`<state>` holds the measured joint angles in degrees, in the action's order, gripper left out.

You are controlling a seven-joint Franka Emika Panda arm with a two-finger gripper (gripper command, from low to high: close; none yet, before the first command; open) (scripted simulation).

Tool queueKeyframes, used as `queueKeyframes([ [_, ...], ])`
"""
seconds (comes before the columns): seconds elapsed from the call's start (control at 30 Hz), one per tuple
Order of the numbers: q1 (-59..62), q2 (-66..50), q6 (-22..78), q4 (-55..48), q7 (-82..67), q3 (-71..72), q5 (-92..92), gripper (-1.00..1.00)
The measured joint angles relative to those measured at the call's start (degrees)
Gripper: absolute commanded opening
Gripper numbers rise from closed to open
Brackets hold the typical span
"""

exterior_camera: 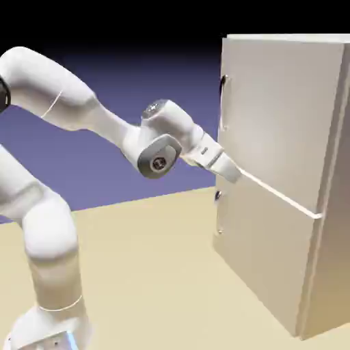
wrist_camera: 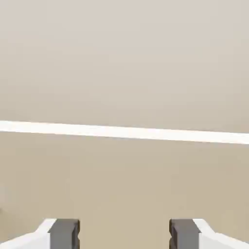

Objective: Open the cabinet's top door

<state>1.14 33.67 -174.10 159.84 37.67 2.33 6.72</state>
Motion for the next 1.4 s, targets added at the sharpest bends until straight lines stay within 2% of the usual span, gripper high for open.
queueKeyframes([
  [1.4,28.5,15.7,-1.4,-18.1,-74.5,36.3,104.7,0.00],
])
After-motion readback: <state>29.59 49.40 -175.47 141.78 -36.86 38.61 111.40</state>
